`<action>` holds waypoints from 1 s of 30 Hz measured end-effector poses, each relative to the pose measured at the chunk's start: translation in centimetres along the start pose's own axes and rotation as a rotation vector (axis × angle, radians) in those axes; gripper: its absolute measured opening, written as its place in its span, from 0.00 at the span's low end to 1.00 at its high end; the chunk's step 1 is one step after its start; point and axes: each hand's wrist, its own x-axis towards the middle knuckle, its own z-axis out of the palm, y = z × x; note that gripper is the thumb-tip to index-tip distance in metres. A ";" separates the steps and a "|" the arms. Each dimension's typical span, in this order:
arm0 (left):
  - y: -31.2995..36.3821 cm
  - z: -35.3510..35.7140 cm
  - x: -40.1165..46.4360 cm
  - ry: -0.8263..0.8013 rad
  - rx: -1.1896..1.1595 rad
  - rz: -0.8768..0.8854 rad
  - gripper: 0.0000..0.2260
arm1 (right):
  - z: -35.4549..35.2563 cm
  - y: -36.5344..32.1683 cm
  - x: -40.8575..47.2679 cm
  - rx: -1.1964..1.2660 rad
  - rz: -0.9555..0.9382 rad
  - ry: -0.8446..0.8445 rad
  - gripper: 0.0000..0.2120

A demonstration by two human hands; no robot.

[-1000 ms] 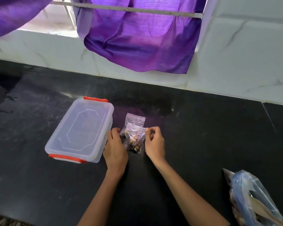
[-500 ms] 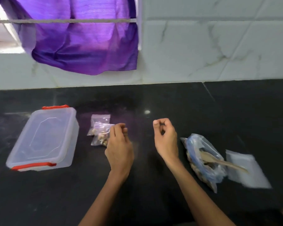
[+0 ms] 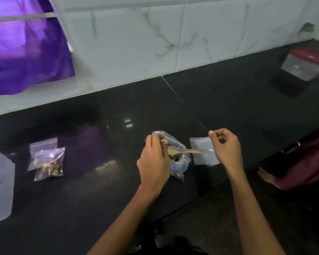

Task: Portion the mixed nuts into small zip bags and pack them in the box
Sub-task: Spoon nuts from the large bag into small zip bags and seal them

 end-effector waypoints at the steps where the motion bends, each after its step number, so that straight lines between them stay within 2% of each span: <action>1: 0.2 0.5 -0.1 -0.005 -0.002 0.005 0.11 | -0.3 1.0 0.5 -0.015 0.043 -0.004 0.08; 5: 0.8 1.7 -0.2 -0.021 0.000 0.014 0.10 | -0.7 4.1 2.1 -0.068 0.179 -0.037 0.07; 7: 1.0 2.1 -0.2 -0.027 0.010 -0.003 0.10 | -0.5 5.1 2.6 -0.151 0.204 -0.059 0.14; 9: 1.1 2.4 0.0 -0.008 0.019 -0.026 0.10 | 0.0 6.1 3.0 -0.323 0.217 -0.099 0.26; 11: 1.2 2.8 0.1 0.024 0.025 -0.053 0.09 | 0.3 6.6 3.2 -0.441 0.240 -0.126 0.29; 16: 0.8 2.9 0.2 0.068 0.038 -0.094 0.11 | 0.7 7.6 4.2 -0.378 0.263 -0.143 0.12; 18: 0.6 2.7 0.1 0.080 0.041 -0.124 0.12 | 0.8 7.8 4.4 -0.376 0.253 -0.151 0.09; 21: 0.3 2.4 -0.2 0.086 0.059 -0.178 0.12 | 0.7 7.9 4.5 -0.373 0.222 -0.145 0.08; 25: -0.1 2.1 -0.5 0.084 0.051 -0.209 0.12 | 0.4 7.6 4.5 -0.403 0.218 -0.115 0.12; 30: -0.7 1.9 -0.7 0.088 0.038 -0.201 0.13 | -0.6 6.8 4.3 -0.452 0.212 -0.078 0.09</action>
